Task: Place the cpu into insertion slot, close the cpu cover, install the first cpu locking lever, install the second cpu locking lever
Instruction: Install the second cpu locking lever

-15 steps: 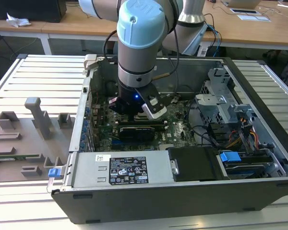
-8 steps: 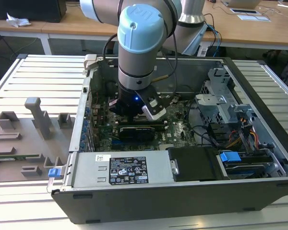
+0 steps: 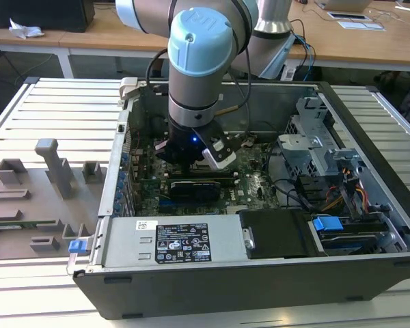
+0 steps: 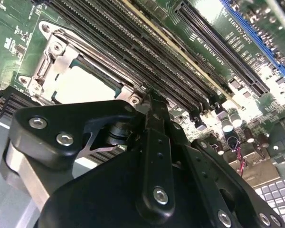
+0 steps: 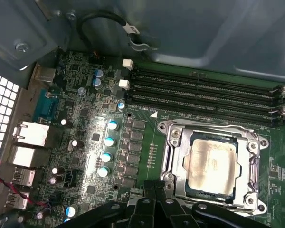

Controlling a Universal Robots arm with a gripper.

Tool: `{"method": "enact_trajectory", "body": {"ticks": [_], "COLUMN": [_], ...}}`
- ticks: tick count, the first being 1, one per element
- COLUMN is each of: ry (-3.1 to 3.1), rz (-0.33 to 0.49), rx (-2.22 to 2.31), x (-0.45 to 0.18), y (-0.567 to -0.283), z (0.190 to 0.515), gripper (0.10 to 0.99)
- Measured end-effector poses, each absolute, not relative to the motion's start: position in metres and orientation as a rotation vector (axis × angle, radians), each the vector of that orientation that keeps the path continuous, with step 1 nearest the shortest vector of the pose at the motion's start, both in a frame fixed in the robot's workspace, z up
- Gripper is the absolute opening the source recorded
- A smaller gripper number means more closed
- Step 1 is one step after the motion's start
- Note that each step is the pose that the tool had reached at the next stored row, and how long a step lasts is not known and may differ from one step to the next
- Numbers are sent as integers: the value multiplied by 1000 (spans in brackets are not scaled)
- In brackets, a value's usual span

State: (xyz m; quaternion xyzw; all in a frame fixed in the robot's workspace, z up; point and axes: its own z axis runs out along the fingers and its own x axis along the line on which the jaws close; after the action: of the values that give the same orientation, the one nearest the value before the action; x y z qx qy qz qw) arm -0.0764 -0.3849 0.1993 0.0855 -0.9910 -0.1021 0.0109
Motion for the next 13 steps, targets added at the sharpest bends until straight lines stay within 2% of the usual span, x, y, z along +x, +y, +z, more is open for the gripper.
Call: {"method": "enact_trajectory", "body": {"ticks": [13], "ry": [-3091], "rz": [-354], "rx": [282], "x": [-79], "y": [-388], "z": [198], "gripper": [106]}}
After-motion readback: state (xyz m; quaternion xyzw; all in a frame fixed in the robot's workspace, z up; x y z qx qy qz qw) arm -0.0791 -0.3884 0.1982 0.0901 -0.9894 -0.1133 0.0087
